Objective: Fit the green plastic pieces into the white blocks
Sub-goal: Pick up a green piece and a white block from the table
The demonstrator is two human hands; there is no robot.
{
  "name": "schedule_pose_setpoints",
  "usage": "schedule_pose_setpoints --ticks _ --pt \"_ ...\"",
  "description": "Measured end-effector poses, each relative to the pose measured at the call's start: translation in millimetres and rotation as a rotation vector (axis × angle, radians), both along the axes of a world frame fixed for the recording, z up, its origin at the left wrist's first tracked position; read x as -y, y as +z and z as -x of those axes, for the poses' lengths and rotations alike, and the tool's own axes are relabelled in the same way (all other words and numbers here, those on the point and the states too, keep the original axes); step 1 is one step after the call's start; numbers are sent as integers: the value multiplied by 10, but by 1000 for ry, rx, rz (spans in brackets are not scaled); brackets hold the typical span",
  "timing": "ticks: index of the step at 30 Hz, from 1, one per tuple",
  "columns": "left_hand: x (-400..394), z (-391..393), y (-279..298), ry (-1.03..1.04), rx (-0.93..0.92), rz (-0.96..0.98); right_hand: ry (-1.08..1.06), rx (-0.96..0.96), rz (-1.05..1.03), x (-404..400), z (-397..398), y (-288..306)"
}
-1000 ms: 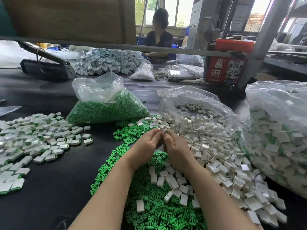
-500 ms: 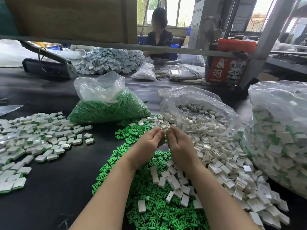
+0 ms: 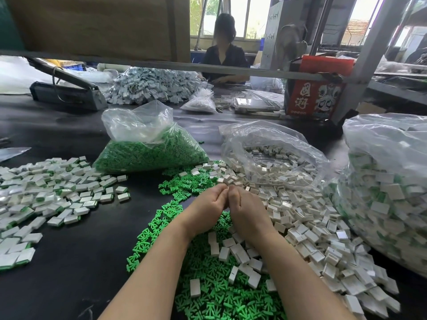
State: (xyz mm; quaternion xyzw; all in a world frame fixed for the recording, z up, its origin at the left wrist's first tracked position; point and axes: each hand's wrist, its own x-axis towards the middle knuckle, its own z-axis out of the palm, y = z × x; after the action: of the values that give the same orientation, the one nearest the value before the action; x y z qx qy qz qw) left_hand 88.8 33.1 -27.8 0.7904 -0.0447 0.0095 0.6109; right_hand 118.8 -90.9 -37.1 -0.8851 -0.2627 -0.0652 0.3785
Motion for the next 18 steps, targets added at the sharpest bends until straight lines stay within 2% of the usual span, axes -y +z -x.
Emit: schedule_pose_setpoints --ticks 6,18 --pt "-17 -36 -29 -10 14 -162 -2 16 6 7 -4 -18" --pt "-6 5 -4 -44 21 -213 8 -48 16 52 -38 4"
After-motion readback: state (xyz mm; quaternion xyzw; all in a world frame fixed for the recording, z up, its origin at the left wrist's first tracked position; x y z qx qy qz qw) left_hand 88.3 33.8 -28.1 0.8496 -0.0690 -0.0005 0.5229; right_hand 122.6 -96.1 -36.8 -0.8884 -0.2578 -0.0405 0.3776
